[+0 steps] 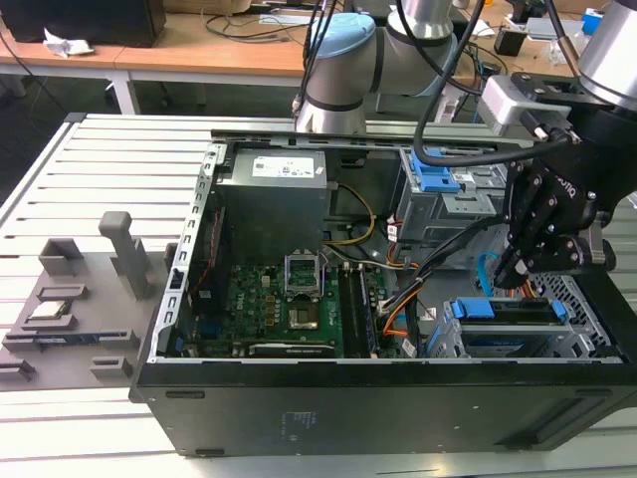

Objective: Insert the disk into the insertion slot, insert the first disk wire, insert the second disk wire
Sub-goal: 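Insert the second disk wire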

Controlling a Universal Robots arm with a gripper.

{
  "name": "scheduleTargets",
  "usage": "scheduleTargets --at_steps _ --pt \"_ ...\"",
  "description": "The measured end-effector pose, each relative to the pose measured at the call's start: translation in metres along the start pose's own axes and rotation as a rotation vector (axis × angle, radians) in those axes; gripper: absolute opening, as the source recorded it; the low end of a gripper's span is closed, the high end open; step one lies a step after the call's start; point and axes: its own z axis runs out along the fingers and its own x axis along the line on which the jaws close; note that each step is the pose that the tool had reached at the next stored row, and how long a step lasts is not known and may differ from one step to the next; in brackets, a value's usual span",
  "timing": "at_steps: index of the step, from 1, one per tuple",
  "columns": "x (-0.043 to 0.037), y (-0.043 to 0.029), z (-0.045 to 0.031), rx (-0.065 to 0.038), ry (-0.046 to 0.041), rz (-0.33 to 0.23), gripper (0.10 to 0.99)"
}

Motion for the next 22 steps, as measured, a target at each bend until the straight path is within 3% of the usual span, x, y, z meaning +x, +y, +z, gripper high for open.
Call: scheduleTargets --at_steps 6,22 --pt "0.0 -0.0024 0.0016 0.0 0.0062 0.0 0.161" --pt "0.0029 -0.0114 0.018 0.0 0.0096 0.001 0.161"
